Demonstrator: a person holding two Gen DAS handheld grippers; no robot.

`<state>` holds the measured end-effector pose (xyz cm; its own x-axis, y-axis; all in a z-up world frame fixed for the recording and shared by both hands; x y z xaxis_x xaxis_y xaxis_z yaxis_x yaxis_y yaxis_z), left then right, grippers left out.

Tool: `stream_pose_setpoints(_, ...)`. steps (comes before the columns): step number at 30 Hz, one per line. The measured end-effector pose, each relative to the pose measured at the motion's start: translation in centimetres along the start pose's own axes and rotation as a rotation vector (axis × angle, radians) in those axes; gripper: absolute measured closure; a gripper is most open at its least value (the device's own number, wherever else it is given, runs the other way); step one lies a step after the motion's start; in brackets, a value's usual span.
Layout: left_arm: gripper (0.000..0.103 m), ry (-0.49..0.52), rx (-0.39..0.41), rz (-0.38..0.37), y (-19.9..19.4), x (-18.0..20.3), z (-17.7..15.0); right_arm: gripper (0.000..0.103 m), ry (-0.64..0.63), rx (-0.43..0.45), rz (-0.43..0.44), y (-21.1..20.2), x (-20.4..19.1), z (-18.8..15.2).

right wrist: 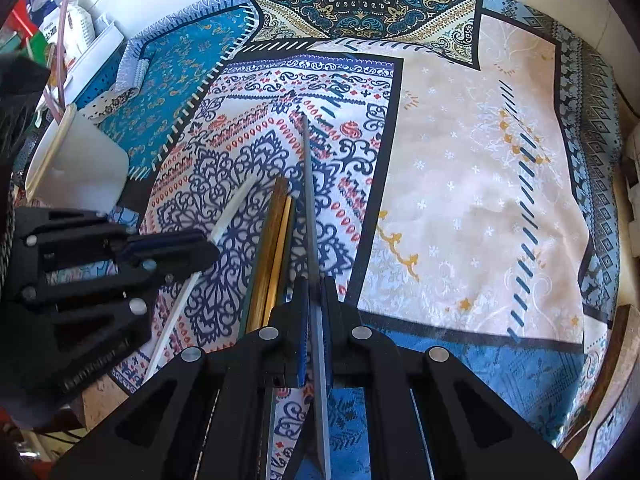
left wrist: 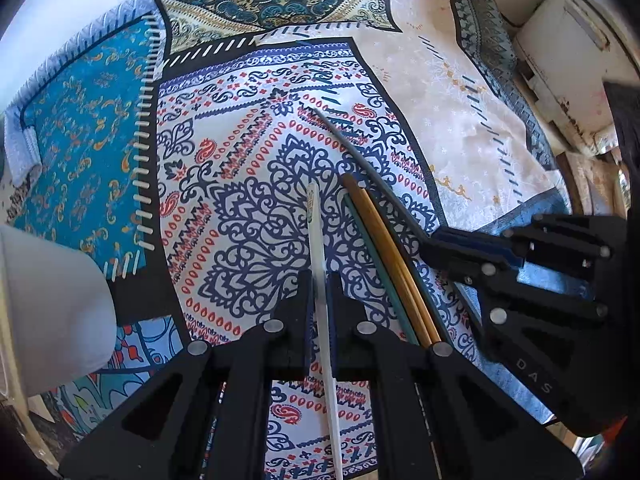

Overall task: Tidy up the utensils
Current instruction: 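Grasp a white stick with the left tool while the right tool grasps a dark grey stick, then lift both sticks and carry them over the white cup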

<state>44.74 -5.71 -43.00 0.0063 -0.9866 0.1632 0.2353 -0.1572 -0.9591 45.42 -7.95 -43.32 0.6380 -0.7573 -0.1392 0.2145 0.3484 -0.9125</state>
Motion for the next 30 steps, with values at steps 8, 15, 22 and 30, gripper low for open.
stream_pose_setpoints(8,0.099,-0.008,-0.013,0.009,0.4,0.4,0.3,0.098,0.020,-0.015,0.016,0.3,0.4,1.0)
stream_pose_setpoints(15,0.099,-0.045,0.057,-0.043,-2.9,0.8,0.4,0.098,0.051,0.042,0.002,-2.8,1.0,-0.6)
stream_pose_setpoints(22,0.099,-0.065,0.164,-0.083,-7.4,0.9,0.1,0.098,0.088,0.123,-0.001,-6.5,2.1,-1.5)
stream_pose_setpoints(30,0.099,-0.073,0.283,-0.114,-12.3,1.6,-0.1,0.098,0.082,0.224,-0.037,-11.0,1.3,-1.3)
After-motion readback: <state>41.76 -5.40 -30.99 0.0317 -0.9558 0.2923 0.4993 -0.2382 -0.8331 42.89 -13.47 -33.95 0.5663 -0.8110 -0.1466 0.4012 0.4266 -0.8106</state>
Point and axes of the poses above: each gripper's, at about its wrist camera, not at the fingertips, and y roughly the way its jaws point, x to its right, z to its top, the point moved 9 cm from there along y, roughly the way its jaws point, and after that the axes turned 10 degrees about -y, right-handed, at the moved point
